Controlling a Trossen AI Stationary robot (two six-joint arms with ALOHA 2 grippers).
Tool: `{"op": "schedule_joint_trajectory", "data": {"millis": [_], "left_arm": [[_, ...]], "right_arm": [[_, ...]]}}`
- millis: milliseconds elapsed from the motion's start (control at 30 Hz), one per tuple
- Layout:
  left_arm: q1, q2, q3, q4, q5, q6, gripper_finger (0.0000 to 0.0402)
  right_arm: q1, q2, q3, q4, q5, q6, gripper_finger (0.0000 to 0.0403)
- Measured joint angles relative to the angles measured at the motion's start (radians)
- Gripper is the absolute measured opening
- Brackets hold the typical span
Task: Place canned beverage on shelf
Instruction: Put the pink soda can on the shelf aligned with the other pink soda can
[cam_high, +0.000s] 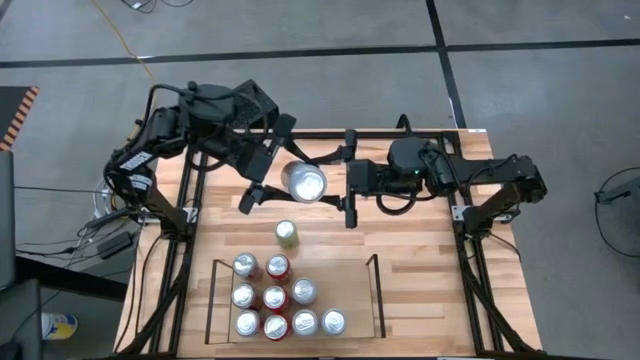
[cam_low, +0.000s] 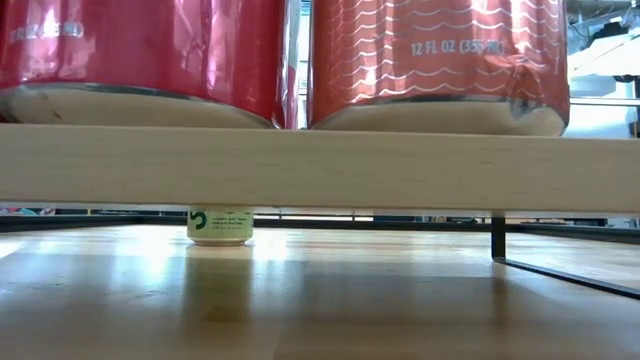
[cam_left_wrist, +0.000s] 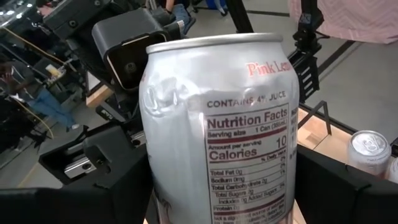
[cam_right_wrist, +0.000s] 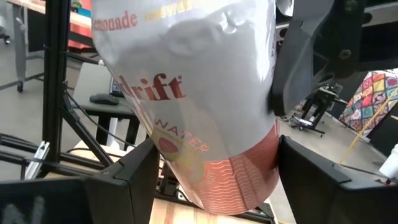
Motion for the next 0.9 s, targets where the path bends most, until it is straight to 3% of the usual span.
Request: {"op": "schedule_joint_trajectory", "data": {"millis": [533, 767, 900], "left_arm": [[0.013, -0.014, -0.002, 0.039, -0.027, 0.045, 0.0301], [0.031, -0.029, 0.001, 0.001, 0.031, 0.024, 0.0301], [0.033, -0.026, -0.001, -0.054, 0.024, 0.025, 0.0301]], "right_arm": [[0.003, -0.112, -0.002, -0.093, 0.02, -0.048, 0.0276], [0.003, -0.159, -0.004, -0.209, 0.034, -0.049, 0.0276], [0.035, -0.17, -0.003, -0.262, 0.126, -0.137, 0.0276]]}}
